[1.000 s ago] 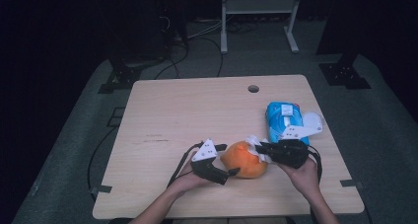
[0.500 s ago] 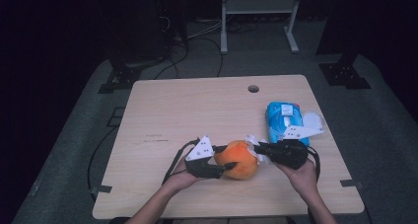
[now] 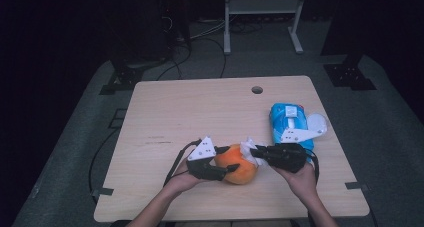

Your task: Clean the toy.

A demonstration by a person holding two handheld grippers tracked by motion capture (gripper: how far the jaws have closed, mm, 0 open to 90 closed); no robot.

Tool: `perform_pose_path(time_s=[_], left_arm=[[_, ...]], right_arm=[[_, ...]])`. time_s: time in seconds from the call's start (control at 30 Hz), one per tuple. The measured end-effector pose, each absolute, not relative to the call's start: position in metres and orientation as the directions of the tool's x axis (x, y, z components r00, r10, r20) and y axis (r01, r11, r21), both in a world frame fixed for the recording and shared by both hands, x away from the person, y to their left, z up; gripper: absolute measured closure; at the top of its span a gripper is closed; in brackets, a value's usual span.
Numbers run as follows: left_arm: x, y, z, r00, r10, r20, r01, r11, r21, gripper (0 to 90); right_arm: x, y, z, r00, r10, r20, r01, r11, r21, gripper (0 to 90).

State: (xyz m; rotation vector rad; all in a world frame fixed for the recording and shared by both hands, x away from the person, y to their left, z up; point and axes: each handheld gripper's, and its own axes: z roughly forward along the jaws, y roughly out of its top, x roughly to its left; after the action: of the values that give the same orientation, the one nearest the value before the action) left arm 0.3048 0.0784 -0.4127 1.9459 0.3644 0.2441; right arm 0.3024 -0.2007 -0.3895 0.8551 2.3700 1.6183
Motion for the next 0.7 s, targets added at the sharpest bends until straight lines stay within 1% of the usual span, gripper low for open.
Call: perform_pose_path(time_s=[0.1, 0.23, 0.27, 0.3, 0.4, 0.43, 0.47, 0.5, 0.53, 0.57, 0.67, 0.7], left_arm=[[0.303, 0.073, -0.414, 0.932, 0.361, 0.0, 0.138, -0.356, 0.924, 36.6], [0.3, 0.068, -0.415, 0.936, 0.353, 0.011, 0.125, -0.36, 0.925, 34.9], [0.3, 0.068, -0.415, 0.936, 0.352, 0.015, 0.121, -0.36, 0.925, 32.9], [0.302, 0.07, -0.414, 0.935, 0.355, 0.01, 0.123, -0.35, 0.929, 27.5], [0.306, 0.073, -0.414, 0.928, 0.373, -0.007, 0.138, -0.326, 0.935, 16.8], [0.308, 0.074, -0.415, 0.924, 0.382, -0.015, 0.146, -0.316, 0.937, 16.8], [0.311, 0.077, -0.417, 0.92, 0.39, -0.039, 0.168, -0.304, 0.938, 12.7], [0.313, 0.077, -0.419, 0.919, 0.39, -0.058, 0.186, -0.298, 0.936, 11.8], [0.313, 0.077, -0.419, 0.919, 0.39, -0.058, 0.186, -0.298, 0.936, 11.8], [0.314, 0.075, -0.425, 0.928, 0.365, -0.075, 0.199, -0.315, 0.928, 12.2], [0.311, 0.072, -0.428, 0.939, 0.338, -0.062, 0.182, -0.336, 0.924, 16.2], [0.307, 0.07, -0.427, 0.952, 0.302, -0.049, 0.161, -0.358, 0.92, 19.9]], right_arm=[[0.298, -0.197, -0.381, -0.845, 0.499, 0.189, 0.346, 0.242, 0.906, 81.2], [0.296, -0.19, -0.378, -0.854, 0.496, 0.155, 0.322, 0.271, 0.907, 81.3], [0.296, -0.188, -0.379, -0.854, 0.499, 0.144, 0.319, 0.285, 0.904, 81.3], [0.297, -0.187, -0.383, -0.853, 0.503, 0.139, 0.323, 0.299, 0.898, 81.4], [0.299, -0.19, -0.386, -0.849, 0.508, 0.149, 0.337, 0.3, 0.893, 81.4], [0.299, -0.192, -0.387, -0.847, 0.508, 0.155, 0.34, 0.296, 0.893, 81.4], [0.3, -0.196, -0.387, -0.843, 0.513, 0.162, 0.348, 0.29, 0.892, 81.4], [0.301, -0.197, -0.388, -0.842, 0.513, 0.166, 0.351, 0.286, 0.892, 81.4], [0.301, -0.197, -0.388, -0.842, 0.513, 0.166, 0.351, 0.286, 0.892, 81.4], [0.302, -0.199, -0.389, -0.839, 0.515, 0.174, 0.356, 0.28, 0.892, 81.4], [0.304, -0.202, -0.389, -0.834, 0.524, 0.173, 0.36, 0.279, 0.89, 81.4], [0.305, -0.206, -0.39, -0.827, 0.533, 0.176, 0.365, 0.274, 0.89, 81.3]])
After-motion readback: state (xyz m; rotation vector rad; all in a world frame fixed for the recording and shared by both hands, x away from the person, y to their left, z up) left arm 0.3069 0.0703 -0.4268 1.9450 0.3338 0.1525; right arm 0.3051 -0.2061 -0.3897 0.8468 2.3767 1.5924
